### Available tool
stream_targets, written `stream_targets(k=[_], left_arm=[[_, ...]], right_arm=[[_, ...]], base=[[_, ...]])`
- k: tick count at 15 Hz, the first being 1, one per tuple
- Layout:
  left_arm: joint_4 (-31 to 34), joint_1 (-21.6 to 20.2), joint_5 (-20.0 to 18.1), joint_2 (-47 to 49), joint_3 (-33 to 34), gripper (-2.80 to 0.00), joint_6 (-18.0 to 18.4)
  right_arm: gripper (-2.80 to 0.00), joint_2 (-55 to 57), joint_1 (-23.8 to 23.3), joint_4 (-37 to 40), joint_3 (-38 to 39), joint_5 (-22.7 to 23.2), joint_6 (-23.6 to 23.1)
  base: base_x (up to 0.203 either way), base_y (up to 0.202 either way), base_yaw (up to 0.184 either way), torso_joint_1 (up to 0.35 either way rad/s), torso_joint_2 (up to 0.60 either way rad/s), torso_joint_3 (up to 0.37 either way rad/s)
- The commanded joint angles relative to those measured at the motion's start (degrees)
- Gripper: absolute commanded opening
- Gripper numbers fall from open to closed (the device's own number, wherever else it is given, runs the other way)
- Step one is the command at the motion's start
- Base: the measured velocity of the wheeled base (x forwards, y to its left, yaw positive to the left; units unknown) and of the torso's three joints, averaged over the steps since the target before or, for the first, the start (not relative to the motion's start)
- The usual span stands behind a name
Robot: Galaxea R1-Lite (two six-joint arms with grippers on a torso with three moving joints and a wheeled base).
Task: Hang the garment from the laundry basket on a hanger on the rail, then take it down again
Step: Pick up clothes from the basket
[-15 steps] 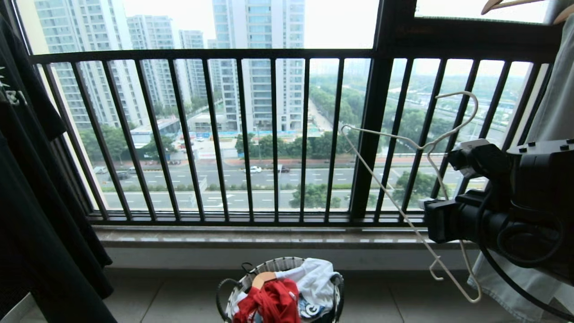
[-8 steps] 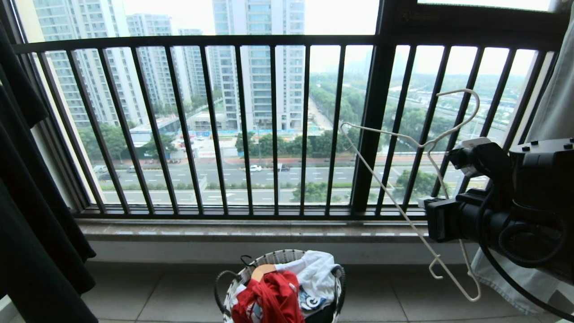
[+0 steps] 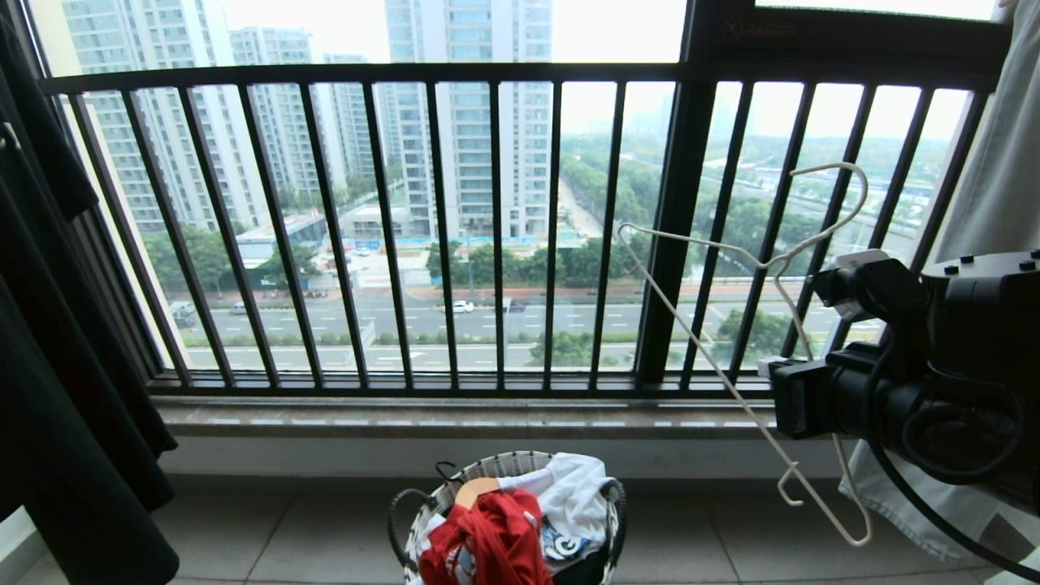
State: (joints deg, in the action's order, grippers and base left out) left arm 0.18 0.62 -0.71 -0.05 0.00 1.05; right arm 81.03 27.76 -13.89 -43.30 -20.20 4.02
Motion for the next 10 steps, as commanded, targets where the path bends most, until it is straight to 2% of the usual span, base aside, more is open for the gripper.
stream_targets(k=[1,10], left_arm=[[-0.01,-0.01,0.00,0.05,0.00,-2.80,0.01],[-0.01,-0.01,0.00,0.05,0.00,-2.80,0.01]], right_arm=[[-2.80,0.18,0.02,-0.09,-0.03,-0.10,-0.06],[-2.80,0.09,-0.07,-0.09,-0.11,-0.10,-0.07]], base=[[0.000,0.000,0.000,0.000,0.00,0.000],[0.000,0.000,0.000,0.000,0.00,0.000]])
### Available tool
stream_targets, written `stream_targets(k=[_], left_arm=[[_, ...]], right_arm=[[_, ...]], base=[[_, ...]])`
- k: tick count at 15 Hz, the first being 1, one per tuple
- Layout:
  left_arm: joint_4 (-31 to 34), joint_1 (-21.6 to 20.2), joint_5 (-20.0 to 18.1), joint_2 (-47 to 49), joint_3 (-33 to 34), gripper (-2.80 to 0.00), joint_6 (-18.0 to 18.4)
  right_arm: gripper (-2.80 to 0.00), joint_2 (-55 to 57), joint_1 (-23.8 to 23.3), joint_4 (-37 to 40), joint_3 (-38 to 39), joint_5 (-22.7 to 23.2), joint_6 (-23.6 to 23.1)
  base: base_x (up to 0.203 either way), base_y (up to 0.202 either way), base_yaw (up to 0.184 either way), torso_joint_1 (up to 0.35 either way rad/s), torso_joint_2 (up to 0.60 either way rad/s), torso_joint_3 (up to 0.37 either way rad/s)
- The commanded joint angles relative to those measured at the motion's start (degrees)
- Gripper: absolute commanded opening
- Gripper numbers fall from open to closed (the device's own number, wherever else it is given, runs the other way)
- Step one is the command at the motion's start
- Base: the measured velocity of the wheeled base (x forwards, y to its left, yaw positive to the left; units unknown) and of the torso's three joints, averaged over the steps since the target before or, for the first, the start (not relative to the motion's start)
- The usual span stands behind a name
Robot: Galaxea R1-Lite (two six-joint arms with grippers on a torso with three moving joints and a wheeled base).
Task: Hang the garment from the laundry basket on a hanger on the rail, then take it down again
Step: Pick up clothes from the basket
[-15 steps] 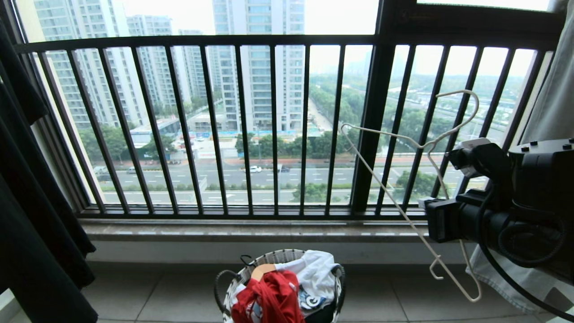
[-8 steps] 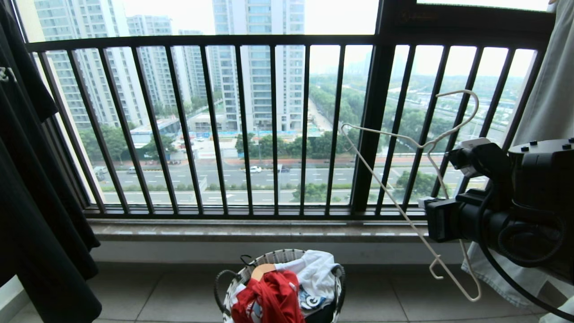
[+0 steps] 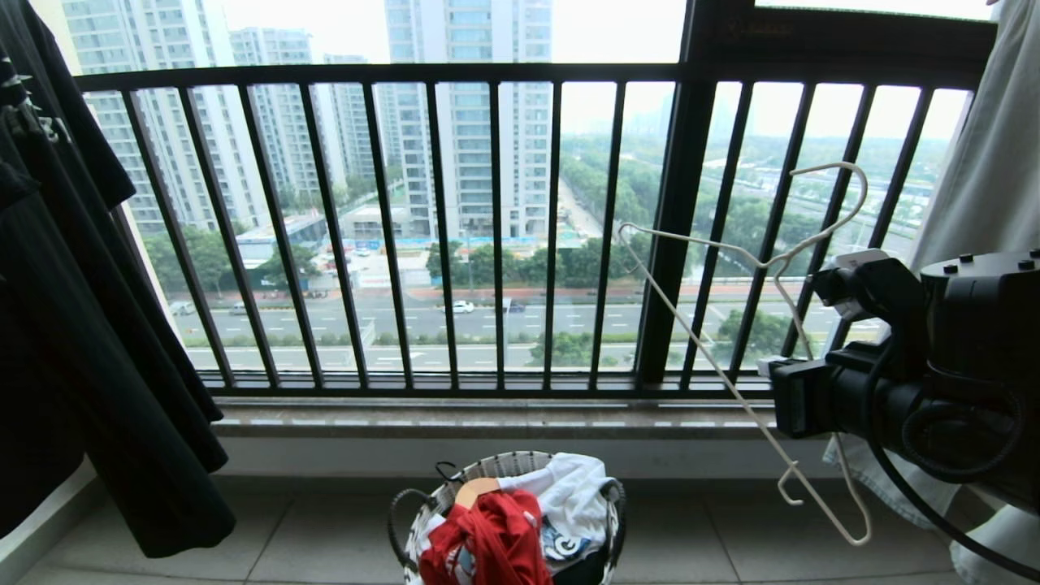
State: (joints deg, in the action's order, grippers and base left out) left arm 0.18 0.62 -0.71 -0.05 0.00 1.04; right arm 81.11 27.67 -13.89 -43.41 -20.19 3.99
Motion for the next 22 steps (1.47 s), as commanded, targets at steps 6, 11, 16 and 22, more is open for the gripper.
stream_targets(k=[6,11,16,22], left_arm=[[-0.01,-0.01,0.00,0.05,0.00,-2.80,0.10],[-0.01,-0.01,0.00,0.05,0.00,-2.80,0.09],[-0.01,-0.01,0.62,0.05,0.00,-2.80,-0.60],[-0.01,-0.01,0.62,0.05,0.00,-2.80,-0.60]], right_arm=[[-2.80,-0.07,-0.25,-0.09,-0.01,-0.12,-0.01],[-2.80,0.02,-0.25,-0.09,-0.01,-0.12,0.06],[-2.80,-1.21,-0.25,-0.17,-0.01,-0.12,0.05],[-2.80,-1.30,-0.25,-0.09,-0.01,-0.12,-0.03]], base=[[0.000,0.000,0.000,0.000,0.00,-0.024],[0.000,0.000,0.000,0.004,0.00,-0.175],[0.000,0.000,0.000,0.003,0.00,-0.200],[0.000,0.000,0.000,0.004,0.00,-0.198]])
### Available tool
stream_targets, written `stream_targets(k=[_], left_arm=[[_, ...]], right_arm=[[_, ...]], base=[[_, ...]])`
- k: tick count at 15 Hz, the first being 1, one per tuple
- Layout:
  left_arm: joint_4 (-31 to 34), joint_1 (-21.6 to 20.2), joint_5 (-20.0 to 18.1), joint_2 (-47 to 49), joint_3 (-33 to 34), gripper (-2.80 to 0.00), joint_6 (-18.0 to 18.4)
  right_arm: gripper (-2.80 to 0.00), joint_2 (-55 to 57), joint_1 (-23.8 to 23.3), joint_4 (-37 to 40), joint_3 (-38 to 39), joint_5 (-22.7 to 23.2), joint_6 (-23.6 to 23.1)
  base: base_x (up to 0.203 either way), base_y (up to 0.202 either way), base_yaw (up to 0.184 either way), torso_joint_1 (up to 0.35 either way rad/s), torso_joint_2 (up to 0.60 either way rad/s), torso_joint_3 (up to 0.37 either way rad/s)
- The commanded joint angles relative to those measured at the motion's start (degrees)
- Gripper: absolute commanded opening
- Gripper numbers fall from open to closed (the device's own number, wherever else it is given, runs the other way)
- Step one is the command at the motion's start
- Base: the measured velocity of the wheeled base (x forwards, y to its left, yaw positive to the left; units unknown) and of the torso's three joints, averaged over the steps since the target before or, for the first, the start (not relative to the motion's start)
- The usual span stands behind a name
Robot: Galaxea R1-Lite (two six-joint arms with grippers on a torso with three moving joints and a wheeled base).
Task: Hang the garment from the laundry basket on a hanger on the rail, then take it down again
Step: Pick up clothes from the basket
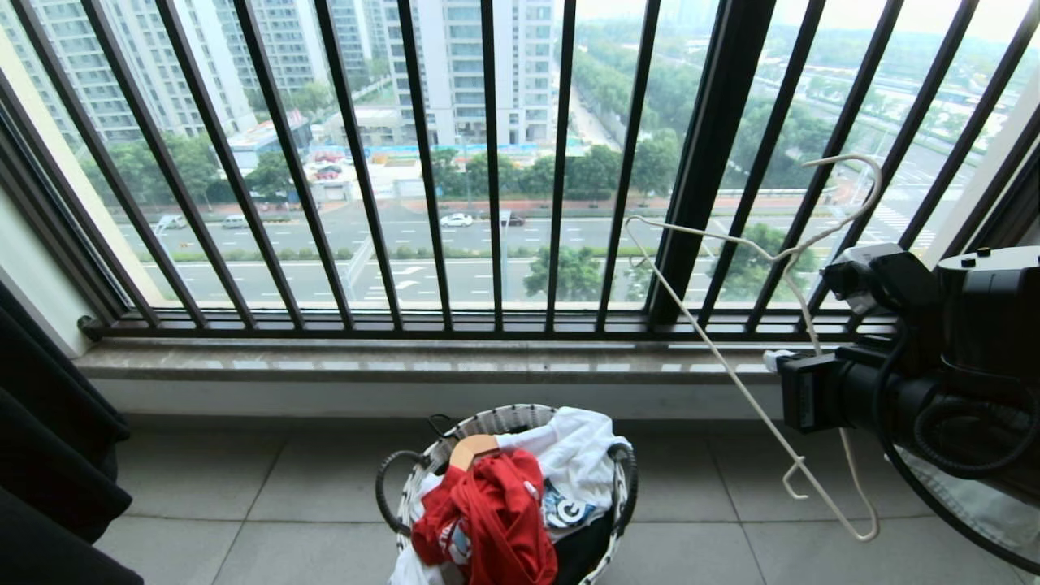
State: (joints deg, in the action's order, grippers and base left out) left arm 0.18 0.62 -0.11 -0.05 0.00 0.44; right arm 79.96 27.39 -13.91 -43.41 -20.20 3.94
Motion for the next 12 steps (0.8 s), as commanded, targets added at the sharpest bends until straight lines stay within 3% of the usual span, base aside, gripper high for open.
stream_targets(k=[1,12], left_arm=[[-0.01,-0.01,0.02,0.05,0.00,-2.80,0.00],[-0.01,-0.01,0.11,0.05,0.00,-2.80,-0.18]], right_arm=[[-2.80,-0.15,0.03,-0.07,-0.10,-0.10,0.02],[-2.80,-1.74,0.03,-0.07,0.08,-0.10,-0.77]], base=[[0.000,0.000,0.000,0.002,0.00,-0.197],[0.000,0.000,0.000,0.004,0.00,-0.198]])
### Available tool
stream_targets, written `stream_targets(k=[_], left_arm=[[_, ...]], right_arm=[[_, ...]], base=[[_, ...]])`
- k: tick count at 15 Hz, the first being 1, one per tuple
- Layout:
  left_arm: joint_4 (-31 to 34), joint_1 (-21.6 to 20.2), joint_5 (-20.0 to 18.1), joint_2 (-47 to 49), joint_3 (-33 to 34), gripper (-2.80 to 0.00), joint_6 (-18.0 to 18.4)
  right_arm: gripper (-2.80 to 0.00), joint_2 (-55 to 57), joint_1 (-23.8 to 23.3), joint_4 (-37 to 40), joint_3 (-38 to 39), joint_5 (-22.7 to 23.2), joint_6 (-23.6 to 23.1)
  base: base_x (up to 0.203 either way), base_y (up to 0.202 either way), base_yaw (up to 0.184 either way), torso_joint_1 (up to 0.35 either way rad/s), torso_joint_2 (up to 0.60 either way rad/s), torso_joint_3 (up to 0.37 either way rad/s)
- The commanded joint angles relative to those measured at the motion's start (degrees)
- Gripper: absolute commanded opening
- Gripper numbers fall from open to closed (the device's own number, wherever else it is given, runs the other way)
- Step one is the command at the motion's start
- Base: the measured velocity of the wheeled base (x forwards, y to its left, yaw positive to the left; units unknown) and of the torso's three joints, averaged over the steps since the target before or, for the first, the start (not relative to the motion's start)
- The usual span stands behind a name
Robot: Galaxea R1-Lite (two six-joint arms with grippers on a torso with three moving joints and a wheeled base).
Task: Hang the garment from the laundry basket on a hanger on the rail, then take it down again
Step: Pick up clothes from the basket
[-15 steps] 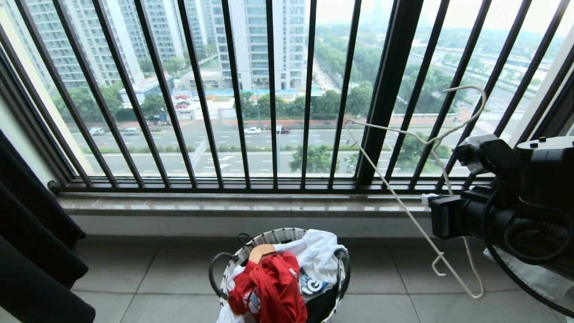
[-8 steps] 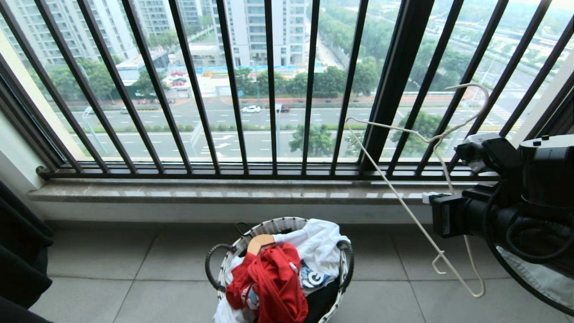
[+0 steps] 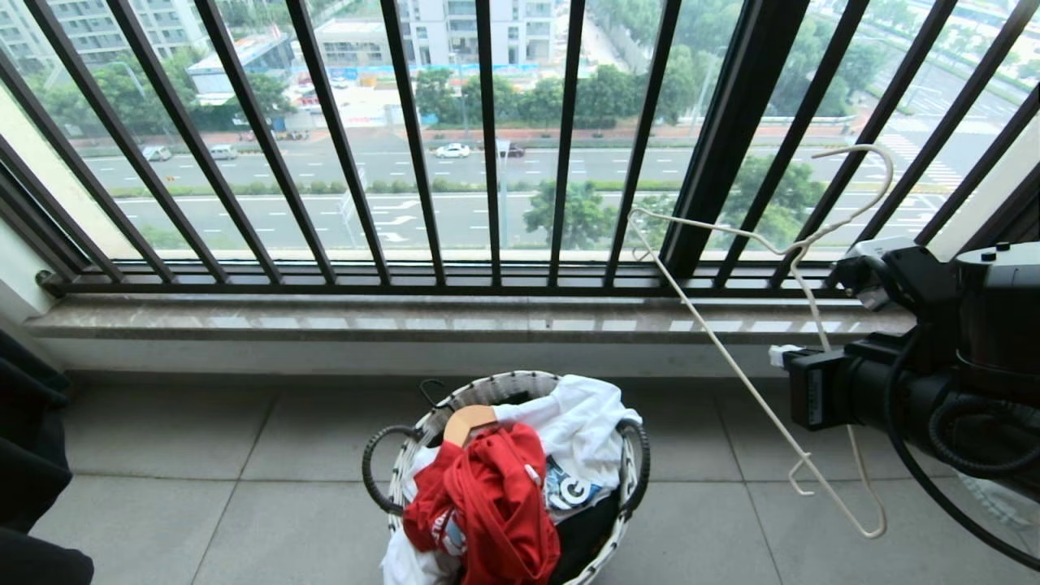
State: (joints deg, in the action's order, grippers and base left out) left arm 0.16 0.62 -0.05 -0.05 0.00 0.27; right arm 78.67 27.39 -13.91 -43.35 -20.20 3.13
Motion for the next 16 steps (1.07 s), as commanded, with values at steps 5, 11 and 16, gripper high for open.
stream_targets(k=[5,11,16], left_arm=[[0.00,-0.01,0.05,0.05,0.00,-2.80,0.00],[-0.07,-0.01,0.05,0.05,0.00,-2.80,0.00],[0.02,-0.01,0.05,0.05,0.00,-2.80,0.08]], right_arm=[[-2.80,-0.44,0.03,-0.07,0.20,-0.10,0.03],[-2.80,-0.97,0.03,-0.07,-0.23,-0.19,-0.16],[-2.80,-1.59,0.03,-0.07,-0.47,-0.19,-0.76]], base=[[0.000,0.000,0.000,0.002,0.00,-0.199],[0.000,0.000,0.000,0.002,0.00,-0.085],[0.000,0.000,0.000,0.000,0.00,0.000]])
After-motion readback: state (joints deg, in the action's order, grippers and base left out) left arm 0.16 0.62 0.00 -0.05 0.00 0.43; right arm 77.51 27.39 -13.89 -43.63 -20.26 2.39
